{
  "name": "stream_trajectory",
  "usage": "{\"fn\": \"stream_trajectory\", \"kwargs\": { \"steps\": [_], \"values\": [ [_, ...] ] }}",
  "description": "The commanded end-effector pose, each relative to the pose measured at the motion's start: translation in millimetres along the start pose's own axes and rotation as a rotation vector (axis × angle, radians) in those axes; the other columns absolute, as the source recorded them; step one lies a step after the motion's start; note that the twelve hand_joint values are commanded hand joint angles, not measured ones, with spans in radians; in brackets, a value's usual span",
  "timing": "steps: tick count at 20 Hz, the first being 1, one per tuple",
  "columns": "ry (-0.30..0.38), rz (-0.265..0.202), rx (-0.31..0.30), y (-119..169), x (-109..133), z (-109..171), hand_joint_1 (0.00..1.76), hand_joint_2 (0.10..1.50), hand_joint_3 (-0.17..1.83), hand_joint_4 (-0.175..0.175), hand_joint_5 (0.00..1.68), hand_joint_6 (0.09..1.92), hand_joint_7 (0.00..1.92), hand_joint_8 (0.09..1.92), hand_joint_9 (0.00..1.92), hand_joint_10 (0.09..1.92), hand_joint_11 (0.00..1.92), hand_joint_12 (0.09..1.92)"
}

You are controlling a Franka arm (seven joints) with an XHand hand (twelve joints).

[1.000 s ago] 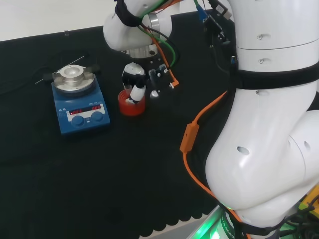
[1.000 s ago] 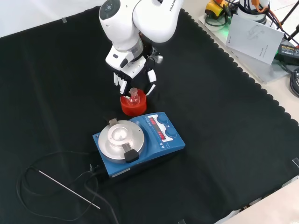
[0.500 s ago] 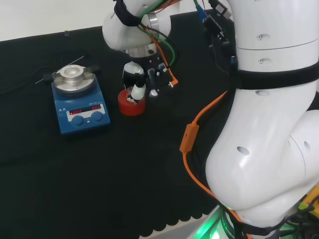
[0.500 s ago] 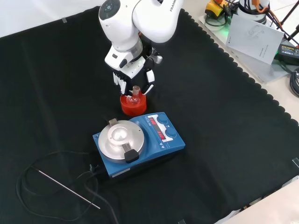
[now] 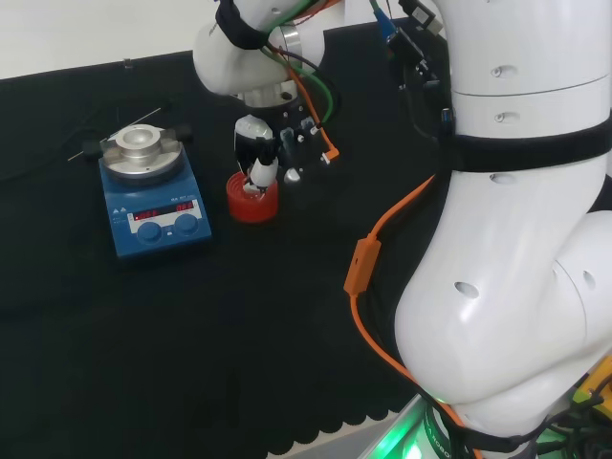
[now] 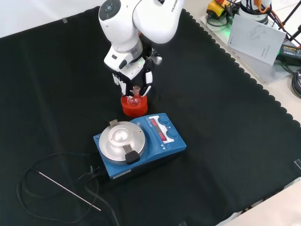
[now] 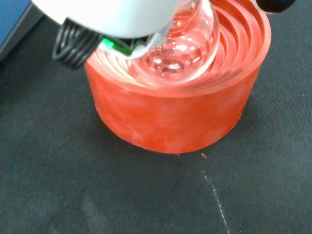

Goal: Pick up the round-bottom flask.

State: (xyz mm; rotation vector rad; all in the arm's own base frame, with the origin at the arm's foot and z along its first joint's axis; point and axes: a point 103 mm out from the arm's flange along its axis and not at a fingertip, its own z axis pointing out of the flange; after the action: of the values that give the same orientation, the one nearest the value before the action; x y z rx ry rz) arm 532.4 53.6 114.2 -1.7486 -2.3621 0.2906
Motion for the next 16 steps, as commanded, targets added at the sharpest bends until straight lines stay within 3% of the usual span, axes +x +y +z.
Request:
{"fn": "stream_trajectory", "kwargs": {
  "steps": [1, 4, 8, 16],
  "values": [
    [-0.010, 0.002, -0.008, 9.2, -5.0, -11.7, 1.19, 0.66, 0.68, -0.155, 1.22, 0.75, 1.41, 0.66, 1.52, 0.54, 1.35, 1.03],
    [-0.013, 0.006, -0.024, 10.4, -5.8, -15.1, 1.20, 0.64, 0.71, -0.173, 1.24, 0.73, 1.46, 0.63, 1.58, 0.48, 1.46, 0.96],
    [-0.009, 0.010, -0.033, 11.5, -6.9, -18.2, 1.31, 0.62, 0.72, -0.175, 1.18, 0.69, 1.41, 0.63, 1.61, 0.43, 1.51, 0.93],
    [0.010, 0.008, -0.024, 8.3, -4.0, -19.4, 1.32, 0.58, 0.80, -0.175, 1.18, 0.70, 1.42, 0.65, 1.66, 0.39, 1.57, 0.89]
  ]
}}
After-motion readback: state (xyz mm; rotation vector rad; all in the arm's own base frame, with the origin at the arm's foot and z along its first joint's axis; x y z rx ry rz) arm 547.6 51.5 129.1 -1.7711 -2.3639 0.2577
